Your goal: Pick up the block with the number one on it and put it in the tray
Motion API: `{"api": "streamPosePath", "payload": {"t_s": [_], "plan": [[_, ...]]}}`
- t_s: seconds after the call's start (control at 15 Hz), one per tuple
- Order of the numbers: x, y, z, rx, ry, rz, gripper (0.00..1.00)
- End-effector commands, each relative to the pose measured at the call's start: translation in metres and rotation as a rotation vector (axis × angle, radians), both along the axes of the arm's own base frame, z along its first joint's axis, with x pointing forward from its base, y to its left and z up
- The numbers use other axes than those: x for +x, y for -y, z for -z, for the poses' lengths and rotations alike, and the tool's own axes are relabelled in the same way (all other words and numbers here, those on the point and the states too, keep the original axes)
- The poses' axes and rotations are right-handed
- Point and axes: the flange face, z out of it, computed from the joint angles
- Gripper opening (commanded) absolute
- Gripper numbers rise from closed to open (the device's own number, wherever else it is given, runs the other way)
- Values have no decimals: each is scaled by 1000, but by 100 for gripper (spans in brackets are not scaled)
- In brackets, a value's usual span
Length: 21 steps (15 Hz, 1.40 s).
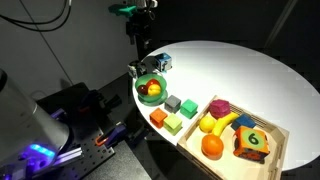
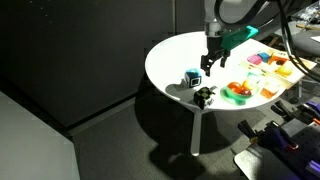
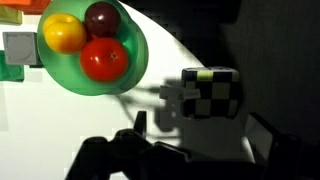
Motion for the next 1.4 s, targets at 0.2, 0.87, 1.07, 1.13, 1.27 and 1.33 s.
{"api": "streamPosePath", "payload": {"t_s": [0.2, 0.87, 1.07, 1.13, 1.27, 1.33], "plan": [[-1, -9, 21, 8, 33, -26, 100], [-19, -26, 65, 22, 75, -77, 100], [-22, -24, 74, 10, 73, -89, 100], [-23, -24, 77, 8, 70, -92, 100], [-24, -24, 83, 4, 63, -97, 100], [-25, -25, 85, 2, 59, -100, 100]]}}
